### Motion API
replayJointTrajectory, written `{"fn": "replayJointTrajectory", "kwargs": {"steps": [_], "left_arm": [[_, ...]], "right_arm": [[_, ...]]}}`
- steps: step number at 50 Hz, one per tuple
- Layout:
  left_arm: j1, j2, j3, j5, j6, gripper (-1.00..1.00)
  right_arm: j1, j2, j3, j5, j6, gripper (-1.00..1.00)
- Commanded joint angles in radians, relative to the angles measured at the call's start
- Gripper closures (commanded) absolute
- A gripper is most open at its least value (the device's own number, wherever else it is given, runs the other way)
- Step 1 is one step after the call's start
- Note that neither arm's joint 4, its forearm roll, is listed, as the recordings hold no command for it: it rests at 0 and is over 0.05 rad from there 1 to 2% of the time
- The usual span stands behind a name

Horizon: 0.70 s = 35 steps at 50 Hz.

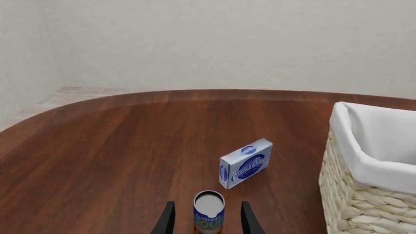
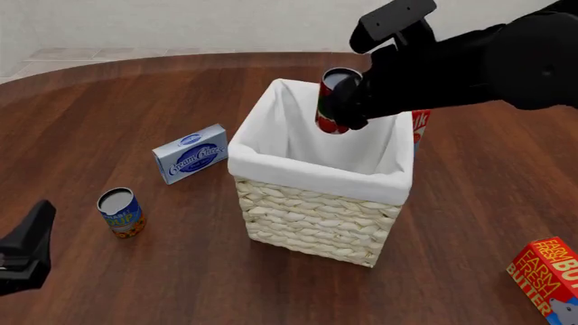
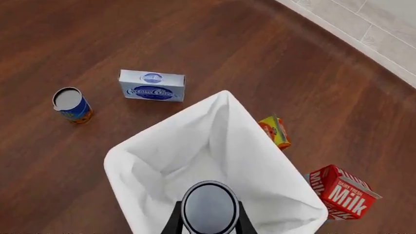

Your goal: Pick up the alphabet soup and the tomato sauce, and put them in the basket.

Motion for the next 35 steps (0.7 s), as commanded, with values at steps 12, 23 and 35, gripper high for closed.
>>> {"fn": "replayJointTrajectory", "kwargs": {"steps": [12,23,35], "left_arm": [[0.001,0.054,0.000,-0.054,0.000,-1.00],[0.001,0.042,0.000,-0.042,-0.001,-1.00],[0.002,0.006,0.000,-0.005,-0.001,-1.00]], "right_arm": [[-0.001,0.059,0.028,-0.022,0.013,1.00],[-0.009,0.098,0.019,-0.033,0.007,1.00],[-0.015,0.117,0.022,-0.042,0.007,1.00]]}}
